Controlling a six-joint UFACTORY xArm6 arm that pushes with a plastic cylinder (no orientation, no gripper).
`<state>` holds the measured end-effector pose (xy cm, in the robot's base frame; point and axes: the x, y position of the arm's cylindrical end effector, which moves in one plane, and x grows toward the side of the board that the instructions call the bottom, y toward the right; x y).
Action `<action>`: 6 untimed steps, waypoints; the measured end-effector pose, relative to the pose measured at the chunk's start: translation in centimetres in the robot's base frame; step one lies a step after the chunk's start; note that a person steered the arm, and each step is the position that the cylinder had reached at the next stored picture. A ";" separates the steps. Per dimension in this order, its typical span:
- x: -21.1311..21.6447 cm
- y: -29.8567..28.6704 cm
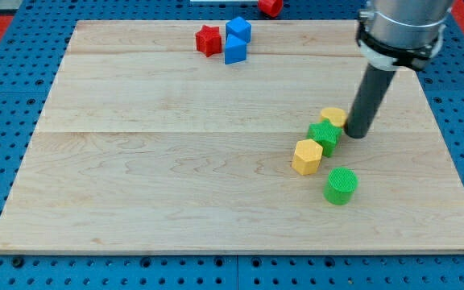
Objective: Separate the yellow hexagon from the green star
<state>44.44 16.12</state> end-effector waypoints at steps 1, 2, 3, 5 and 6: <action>-0.3 -1.7; -0.1 -1.7; 3.1 0.8; 5.4 -6.4; 4.0 -11.5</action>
